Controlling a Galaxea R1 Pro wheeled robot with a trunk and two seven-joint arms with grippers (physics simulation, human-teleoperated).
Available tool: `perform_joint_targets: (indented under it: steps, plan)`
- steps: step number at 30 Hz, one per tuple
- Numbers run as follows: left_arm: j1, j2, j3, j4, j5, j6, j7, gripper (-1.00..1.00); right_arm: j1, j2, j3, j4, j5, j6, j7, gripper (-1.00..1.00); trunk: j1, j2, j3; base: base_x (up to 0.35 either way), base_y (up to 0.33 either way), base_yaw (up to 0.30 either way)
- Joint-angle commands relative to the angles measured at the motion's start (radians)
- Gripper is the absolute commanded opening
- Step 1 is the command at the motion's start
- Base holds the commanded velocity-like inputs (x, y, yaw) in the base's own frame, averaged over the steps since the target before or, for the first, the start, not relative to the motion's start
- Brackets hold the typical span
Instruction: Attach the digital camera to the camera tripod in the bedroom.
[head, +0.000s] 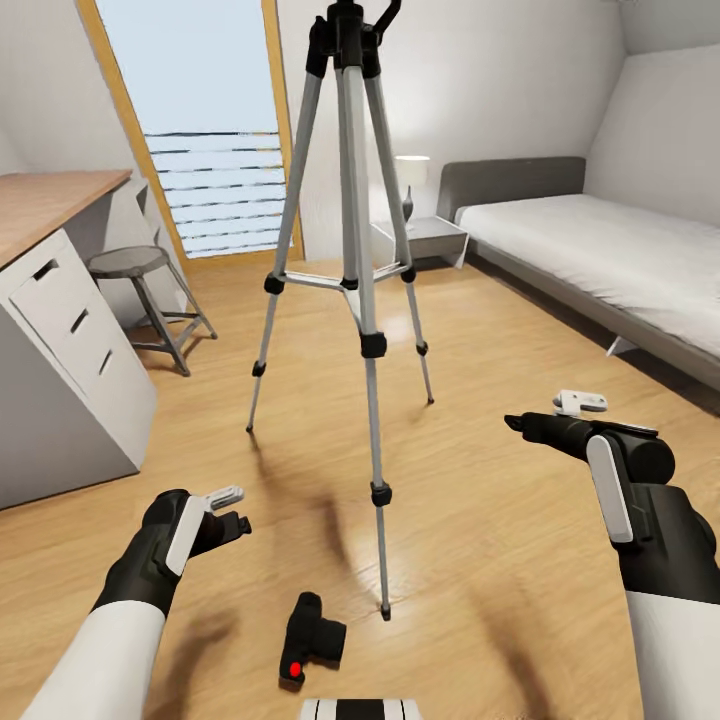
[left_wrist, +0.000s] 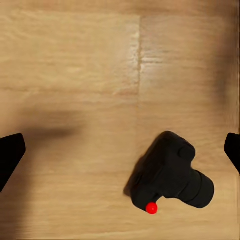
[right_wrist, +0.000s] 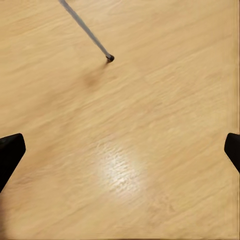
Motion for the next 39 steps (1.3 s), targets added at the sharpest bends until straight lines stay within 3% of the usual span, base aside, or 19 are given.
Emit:
perform_joint_targets:
  steps: [1, 25, 39]
  plan:
    - [0.000, -0.001, 0.003, -0.001, 0.011, 0.003, 0.009, 1.00, -0.001, 0.000, -0.001, -0.001, -0.002, 0.004, 0.001, 1.00, 0.000, 0.000, -0.001, 0.008, 0.029, -0.264]
    - [0.001, 0.002, 0.006, -0.001, 0.007, 0.003, 0.012, 1.00, -0.001, 0.000, -0.001, -0.001, -0.002, 0.003, 0.002, 1.00, 0.000, 0.000, -0.001, 0.002, 0.006, -0.255]
    - [0.001, 0.002, 0.007, -0.001, 0.007, 0.003, 0.014, 1.00, -0.001, 0.001, -0.001, -0.001, -0.002, 0.003, 0.002, 1.00, 0.000, 0.000, -0.001, 0.000, 0.000, -0.062]
